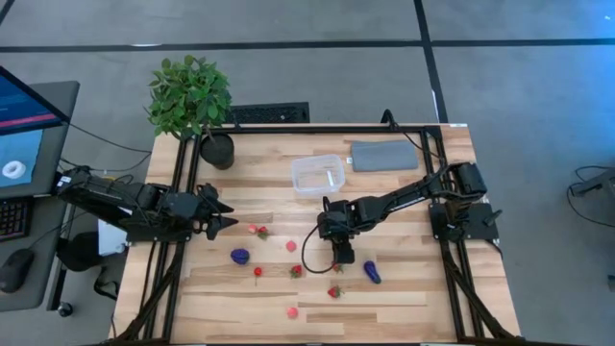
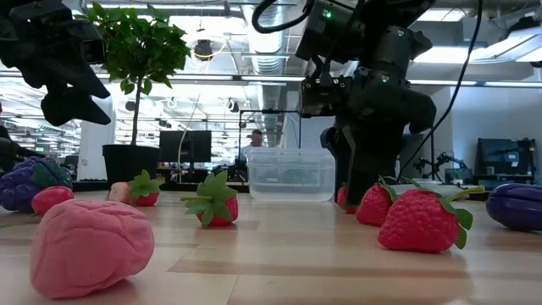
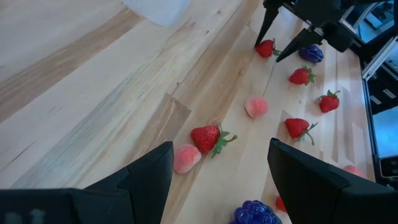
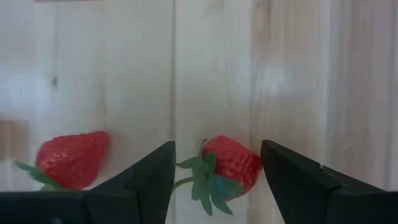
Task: Pick and placing Produce into tupperware
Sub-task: Put the strawberry into the container
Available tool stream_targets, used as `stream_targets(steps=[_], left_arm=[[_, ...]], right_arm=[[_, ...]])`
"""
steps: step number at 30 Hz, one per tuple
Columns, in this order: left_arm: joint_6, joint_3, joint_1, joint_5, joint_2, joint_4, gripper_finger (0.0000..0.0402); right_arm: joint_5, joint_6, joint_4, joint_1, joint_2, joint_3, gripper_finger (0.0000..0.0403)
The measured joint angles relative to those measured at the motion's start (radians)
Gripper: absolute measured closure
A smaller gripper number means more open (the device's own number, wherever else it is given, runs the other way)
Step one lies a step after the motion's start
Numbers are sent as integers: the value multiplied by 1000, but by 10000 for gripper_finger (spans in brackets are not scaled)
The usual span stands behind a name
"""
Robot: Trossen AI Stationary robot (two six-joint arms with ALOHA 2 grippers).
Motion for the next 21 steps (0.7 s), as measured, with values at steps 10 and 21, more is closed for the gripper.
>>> stream_targets(steps=[10,21], left_arm=[[0,0,0,0,0,0,152],[0,0,0,0,0,0,152]], right_arm=[[33,19,-40,0,0,0,143],[48,59,-38,2,0,0,162]])
